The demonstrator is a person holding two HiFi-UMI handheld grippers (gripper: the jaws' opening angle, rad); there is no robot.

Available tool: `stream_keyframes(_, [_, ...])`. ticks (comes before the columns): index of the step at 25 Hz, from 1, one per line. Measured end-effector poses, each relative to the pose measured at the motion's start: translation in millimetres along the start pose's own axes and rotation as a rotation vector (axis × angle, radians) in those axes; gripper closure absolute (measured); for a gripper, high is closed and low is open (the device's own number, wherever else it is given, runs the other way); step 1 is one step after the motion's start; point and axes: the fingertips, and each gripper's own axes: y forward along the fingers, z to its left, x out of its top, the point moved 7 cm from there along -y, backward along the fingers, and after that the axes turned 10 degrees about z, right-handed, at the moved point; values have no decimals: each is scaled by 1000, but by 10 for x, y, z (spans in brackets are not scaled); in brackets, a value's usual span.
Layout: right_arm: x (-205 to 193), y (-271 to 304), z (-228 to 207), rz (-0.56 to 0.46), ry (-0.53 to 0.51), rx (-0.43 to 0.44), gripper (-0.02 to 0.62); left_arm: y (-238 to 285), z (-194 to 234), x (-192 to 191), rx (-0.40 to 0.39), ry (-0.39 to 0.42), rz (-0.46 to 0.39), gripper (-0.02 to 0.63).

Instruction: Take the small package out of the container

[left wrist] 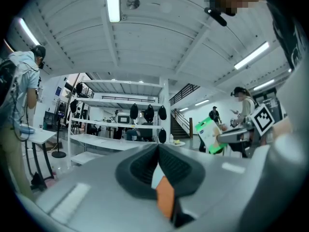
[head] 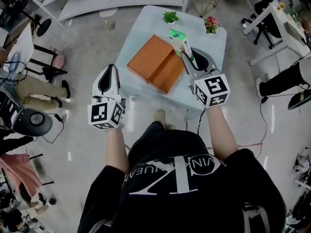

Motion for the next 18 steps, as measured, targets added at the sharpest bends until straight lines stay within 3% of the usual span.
stream_keyframes(18, [109,72,-139,-34,30,-17,500,133,44,143,3,13,-11,606])
